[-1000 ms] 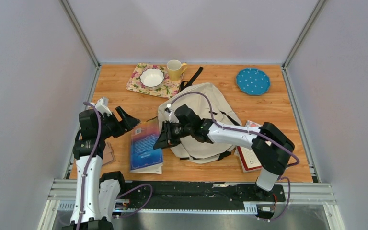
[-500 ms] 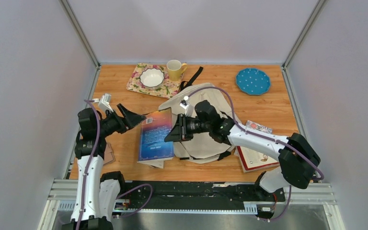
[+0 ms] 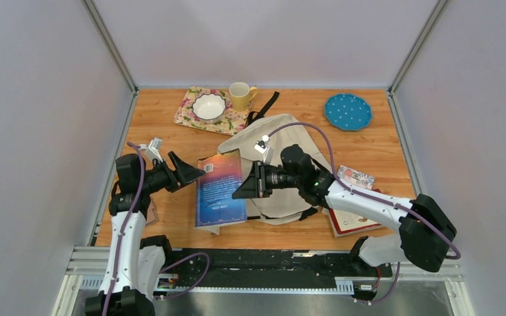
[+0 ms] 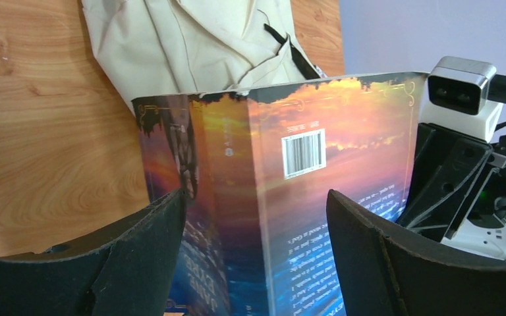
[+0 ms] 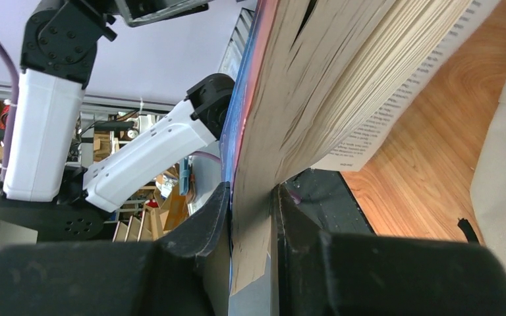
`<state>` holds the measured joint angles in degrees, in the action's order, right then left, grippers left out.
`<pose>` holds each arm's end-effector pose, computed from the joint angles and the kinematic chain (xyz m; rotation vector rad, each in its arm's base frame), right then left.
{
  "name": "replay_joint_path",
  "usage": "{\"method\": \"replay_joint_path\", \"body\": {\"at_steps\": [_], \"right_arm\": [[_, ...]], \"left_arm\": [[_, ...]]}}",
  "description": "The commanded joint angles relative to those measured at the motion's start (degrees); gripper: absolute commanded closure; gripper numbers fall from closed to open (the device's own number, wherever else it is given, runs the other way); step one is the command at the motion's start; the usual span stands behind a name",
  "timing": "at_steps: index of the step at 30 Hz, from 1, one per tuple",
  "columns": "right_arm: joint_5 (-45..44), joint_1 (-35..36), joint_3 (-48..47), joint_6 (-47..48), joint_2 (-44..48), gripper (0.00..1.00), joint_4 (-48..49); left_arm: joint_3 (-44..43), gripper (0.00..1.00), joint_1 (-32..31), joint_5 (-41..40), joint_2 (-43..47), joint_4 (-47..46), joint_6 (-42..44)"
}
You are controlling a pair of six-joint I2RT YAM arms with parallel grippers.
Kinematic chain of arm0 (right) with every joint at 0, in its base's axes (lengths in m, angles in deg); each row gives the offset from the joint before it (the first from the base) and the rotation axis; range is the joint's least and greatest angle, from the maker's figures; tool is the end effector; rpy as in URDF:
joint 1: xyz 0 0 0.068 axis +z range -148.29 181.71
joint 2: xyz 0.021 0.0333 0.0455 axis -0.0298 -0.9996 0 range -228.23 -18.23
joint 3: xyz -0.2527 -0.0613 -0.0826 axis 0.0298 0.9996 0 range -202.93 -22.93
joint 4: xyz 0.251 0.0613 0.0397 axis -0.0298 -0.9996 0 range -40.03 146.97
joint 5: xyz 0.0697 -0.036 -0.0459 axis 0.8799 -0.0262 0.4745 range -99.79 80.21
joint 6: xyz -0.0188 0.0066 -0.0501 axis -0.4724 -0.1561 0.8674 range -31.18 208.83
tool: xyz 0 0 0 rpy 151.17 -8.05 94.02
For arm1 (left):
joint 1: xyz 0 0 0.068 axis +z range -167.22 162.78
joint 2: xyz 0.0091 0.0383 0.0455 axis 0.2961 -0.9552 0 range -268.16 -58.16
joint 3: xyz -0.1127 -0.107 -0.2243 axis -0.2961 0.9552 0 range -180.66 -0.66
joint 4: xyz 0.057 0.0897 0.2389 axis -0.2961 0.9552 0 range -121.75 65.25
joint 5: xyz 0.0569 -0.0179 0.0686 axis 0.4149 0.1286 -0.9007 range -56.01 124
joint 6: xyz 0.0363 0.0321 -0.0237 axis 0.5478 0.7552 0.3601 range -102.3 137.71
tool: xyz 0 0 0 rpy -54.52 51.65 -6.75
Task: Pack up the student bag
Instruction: Pick up the book from the center of the board.
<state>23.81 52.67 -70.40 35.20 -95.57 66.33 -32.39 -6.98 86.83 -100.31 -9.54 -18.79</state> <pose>0.1746 0.2466 0.2648 -0.4218 2.2758 1.6614 0.1591 -0.0002 0.2539 -0.3023 2.1079 -1.2495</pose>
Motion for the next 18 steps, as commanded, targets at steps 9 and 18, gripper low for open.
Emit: {"method": "replay_joint_path", "body": {"at_steps": [9, 18], "right_arm": [[6.4, 0.2, 0.4, -2.7, 6.1, 1.0, 23.1], [12.2, 0.1, 2.2, -9.4, 1.6, 1.0, 36.1]], "left_arm": [[1.7, 0.15, -0.1, 11.7, -0.7, -8.7, -4.2], [8.1, 0.14, -2.8, 16.8, 1.0, -27.8, -15.2]]}}
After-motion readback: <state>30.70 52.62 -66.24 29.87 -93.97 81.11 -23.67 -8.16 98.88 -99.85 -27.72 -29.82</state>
